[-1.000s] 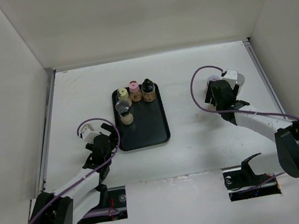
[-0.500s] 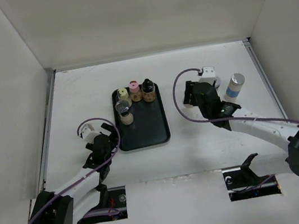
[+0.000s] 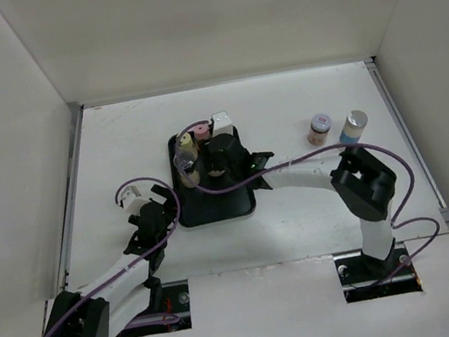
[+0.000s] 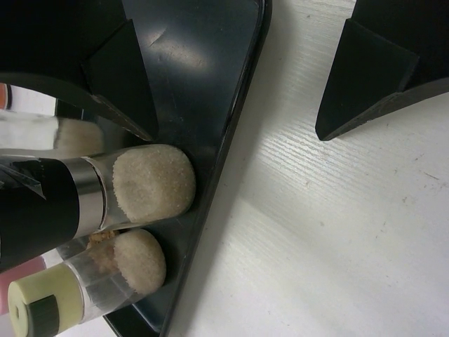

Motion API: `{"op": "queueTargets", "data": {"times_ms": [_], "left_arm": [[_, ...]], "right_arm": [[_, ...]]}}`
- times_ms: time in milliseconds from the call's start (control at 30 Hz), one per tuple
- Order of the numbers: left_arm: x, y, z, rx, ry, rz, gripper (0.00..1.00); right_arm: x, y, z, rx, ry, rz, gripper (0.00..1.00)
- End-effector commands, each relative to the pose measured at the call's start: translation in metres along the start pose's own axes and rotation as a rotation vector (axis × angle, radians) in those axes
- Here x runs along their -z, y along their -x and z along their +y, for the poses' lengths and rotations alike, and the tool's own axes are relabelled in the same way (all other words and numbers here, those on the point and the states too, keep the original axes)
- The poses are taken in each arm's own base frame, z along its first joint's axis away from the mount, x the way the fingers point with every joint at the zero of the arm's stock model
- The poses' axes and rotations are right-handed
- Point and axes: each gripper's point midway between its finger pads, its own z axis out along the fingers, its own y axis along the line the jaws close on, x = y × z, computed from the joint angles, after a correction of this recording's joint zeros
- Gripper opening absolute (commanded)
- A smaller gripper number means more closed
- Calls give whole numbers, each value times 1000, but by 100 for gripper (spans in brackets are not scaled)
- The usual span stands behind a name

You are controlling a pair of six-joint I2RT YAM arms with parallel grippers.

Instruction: Organize the condiment bottles

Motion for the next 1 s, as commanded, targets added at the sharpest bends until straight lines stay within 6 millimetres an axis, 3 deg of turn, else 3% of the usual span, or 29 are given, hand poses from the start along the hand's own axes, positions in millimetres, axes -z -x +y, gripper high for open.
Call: {"op": "queueTargets", "data": {"times_ms": [0, 100, 200, 267, 500, 700, 733, 833, 967], "left_arm": [[0, 7, -11, 8, -34, -25, 100], [0, 8, -12, 7, -36, -27, 100], [0, 7, -11, 5, -33, -24, 100], [-1, 6, -10, 2, -28, -21, 100], [-1, 6, -10, 4, -27, -22, 100], [-1, 6, -12, 6, -34, -21, 100], [-1, 5, -11, 3, -30, -17, 100], [0, 6, -12, 7, -38, -17, 100], [0, 6, -12, 6, -37, -20, 100]], "right_arm": [[-7, 46, 25, -47, 44, -119, 56], [-16, 32, 28, -47, 42, -94, 60], [-15, 24, 29, -54, 43, -78, 77], [-10, 29, 27, -60, 45, -86, 88], [44, 61, 2, -104, 55, -151, 97], [69, 67, -93, -201, -95, -199, 92], [70, 67, -123, -220, -160, -206, 90], [77, 63, -187, -257, -322, -225, 87], [89, 54, -259, -266, -538, -221, 89]]}}
